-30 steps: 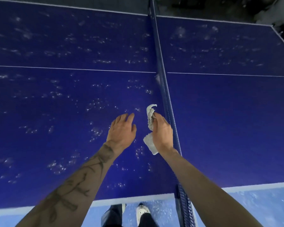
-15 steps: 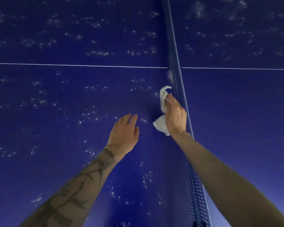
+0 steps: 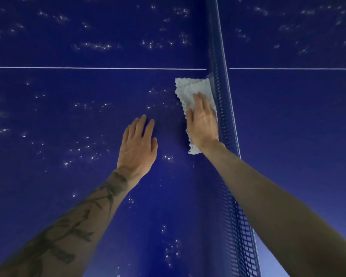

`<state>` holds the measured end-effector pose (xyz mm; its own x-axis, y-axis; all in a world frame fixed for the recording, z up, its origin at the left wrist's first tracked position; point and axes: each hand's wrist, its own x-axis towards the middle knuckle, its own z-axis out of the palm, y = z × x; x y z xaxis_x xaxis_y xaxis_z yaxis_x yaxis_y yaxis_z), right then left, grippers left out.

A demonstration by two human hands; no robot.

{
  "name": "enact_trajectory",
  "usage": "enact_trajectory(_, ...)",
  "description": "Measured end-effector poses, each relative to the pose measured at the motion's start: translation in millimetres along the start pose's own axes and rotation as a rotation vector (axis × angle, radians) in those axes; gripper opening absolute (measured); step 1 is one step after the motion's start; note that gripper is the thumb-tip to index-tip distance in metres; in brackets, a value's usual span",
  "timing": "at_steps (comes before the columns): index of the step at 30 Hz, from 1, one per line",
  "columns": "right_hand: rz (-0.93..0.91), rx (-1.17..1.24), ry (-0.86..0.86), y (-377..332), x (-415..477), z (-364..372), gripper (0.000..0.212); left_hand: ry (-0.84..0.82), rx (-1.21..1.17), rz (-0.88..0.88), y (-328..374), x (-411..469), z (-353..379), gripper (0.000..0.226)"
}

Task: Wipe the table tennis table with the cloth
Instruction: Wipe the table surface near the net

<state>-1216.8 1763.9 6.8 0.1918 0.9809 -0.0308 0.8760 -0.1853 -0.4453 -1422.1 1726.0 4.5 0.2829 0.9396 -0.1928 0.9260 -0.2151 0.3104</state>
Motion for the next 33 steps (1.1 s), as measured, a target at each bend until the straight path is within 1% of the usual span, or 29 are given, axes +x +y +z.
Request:
enact_trajectory(3,-0.069,-0.095,-0.039,7.4,5.6,7.9,0.050,0.073,0.034,0.021,-3.0,12.5,7.0,0.056)
enact_trajectory(5,-0.073,-0.079,-0.029,9.4,15.7,10.7,0.051,0.120,0.046,0.039,-6.6,20.1,13.1,0.053)
enact_trajectory(9,0.070,0.195,-0.033,16.8,33.6,10.8,0.048,0.178,0.085,0.071,-14.3,24.4,28.2,0.055)
enact_trajectory(11,0.078,0.259,-0.055,22.7,38.4,8.2,0.046,0.199,0.091,0.075,-17.5,23.8,33.2,0.056)
enact_trajectory(13,0.027,0.195,-0.070,27.2,42.1,8.5,0.046,0.214,0.082,0.071,-19.9,24.5,35.3,0.055)
enact_trajectory(16,-0.054,-0.071,-0.102,27.5,42.0,17.7,0.057,0.221,0.069,0.071,-19.8,25.1,34.9,0.055)
enact_trajectory(18,-0.054,-0.160,-0.089,22.8,39.8,24.9,0.062,0.232,0.061,0.071,-19.6,25.8,34.4,0.055)
enact_trajectory(21,-0.033,-0.156,-0.057,26.1,36.3,29.6,0.065,0.235,0.059,0.070,-20.1,25.2,35.3,0.055)
enact_trajectory(24,0.108,-0.121,-0.042,34.7,46.2,24.9,0.067,0.239,0.058,0.072,-22.0,25.5,36.6,0.055)
enact_trajectory(26,0.180,-0.168,-0.016,32.7,63.8,24.7,0.068,0.246,0.055,0.070,-22.3,25.6,37.5,0.055)
enact_trajectory(27,0.170,-0.194,-0.008,27.0,72.4,26.8,0.069,0.250,0.054,0.068,-21.9,25.8,37.8,0.054)
enact_trajectory(29,0.077,-0.222,-0.008,11.8,81.3,31.8,0.070,0.257,0.052,0.063,-20.4,26.7,37.7,0.054)
enact_trajectory(31,-0.022,-0.229,-0.041,5.5,72.1,36.1,0.070,0.253,0.053,0.065,-19.2,26.4,36.7,0.054)
enact_trajectory(33,-0.052,-0.216,-0.061,12.8,58.5,36.3,0.070,0.255,0.059,0.070,-19.4,25.9,35.9,0.054)
